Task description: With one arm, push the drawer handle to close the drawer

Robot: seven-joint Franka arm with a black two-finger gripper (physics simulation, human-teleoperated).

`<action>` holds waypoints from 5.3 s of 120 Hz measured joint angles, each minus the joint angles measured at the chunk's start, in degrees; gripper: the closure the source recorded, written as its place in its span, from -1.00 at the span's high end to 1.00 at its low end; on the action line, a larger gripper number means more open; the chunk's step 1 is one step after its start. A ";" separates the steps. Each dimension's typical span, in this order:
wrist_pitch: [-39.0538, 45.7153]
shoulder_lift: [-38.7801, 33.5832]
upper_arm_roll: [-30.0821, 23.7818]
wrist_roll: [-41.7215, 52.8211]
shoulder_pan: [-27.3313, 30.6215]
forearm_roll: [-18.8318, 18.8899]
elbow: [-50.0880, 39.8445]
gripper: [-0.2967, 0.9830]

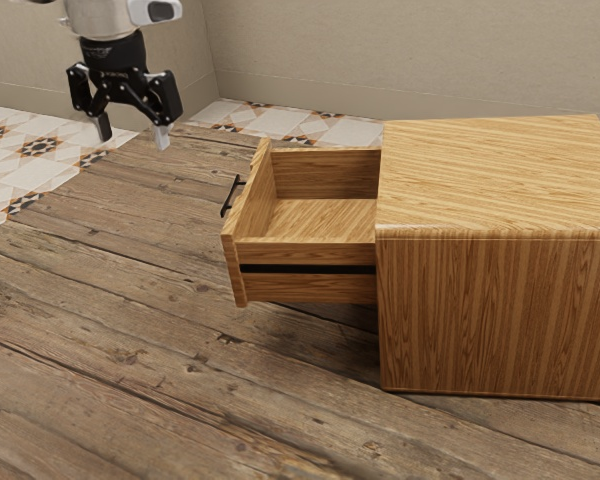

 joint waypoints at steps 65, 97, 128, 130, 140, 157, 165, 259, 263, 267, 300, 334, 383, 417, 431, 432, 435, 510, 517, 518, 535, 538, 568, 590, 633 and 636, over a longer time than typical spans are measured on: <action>5.96 1.46 4.39 -18.94 1.71 -0.19 -4.75 0.54; 16.45 -2.73 4.51 -41.16 2.67 -0.29 -19.70 0.10; 30.68 1.95 4.51 -66.31 3.28 -2.20 -21.49 -0.52; 31.49 2.10 4.51 -67.85 3.49 -2.20 -21.51 -0.54; 34.99 2.68 4.51 -75.22 4.50 -2.09 -21.51 -0.60; 38.76 3.50 4.50 -85.31 5.83 -1.94 -21.54 -0.65; 40.23 4.39 4.45 -89.11 6.39 -1.88 -21.50 -0.66; 48.03 8.69 1.27 -99.33 4.20 0.06 -21.59 -0.69; 48.22 8.90 1.00 -99.28 3.92 0.10 -21.58 -0.69; 48.37 9.10 0.79 -99.24 3.67 0.13 -21.56 -0.69; 50.05 11.11 -0.61 -98.66 3.89 0.20 -20.88 -0.69; 51.29 12.14 -2.79 -98.32 4.03 0.23 -20.13 -0.69; 52.72 16.92 -5.02 -98.24 3.75 0.34 -15.14 -0.69; 52.91 20.65 -6.49 -98.15 3.55 0.24 -10.84 -0.69; 52.93 21.73 -7.05 -98.11 3.32 0.23 -9.40 -0.69; 52.93 21.81 -7.07 -98.11 3.26 0.23 -9.28 -0.69; 52.94 22.04 -7.11 -98.10 3.07 0.23 -8.95 -0.69; 53.91 25.96 -9.50 -97.95 0.43 1.01 -4.08 -0.69; 54.08 26.74 -9.78 -97.95 0.38 1.48 -2.95 -0.69; 54.10 26.83 -9.80 -97.95 0.38 1.54 -2.82 -0.69; 54.36 28.27 -10.11 -97.90 -0.09 2.13 -0.87 -0.69; 54.39 28.56 -10.19 -97.88 -0.18 2.19 -0.49 -0.69; 54.59 32.00 -11.14 -97.60 -1.11 2.82 3.79 -0.69; 55.25 34.28 -11.22 -97.21 -1.87 3.00 6.33 -0.69; 55.82 10.26 -5.19 -95.88 -0.36 1.64 -22.56 -0.48; 54.42 6.67 -4.85 -95.74 0.08 1.54 -25.05 -0.39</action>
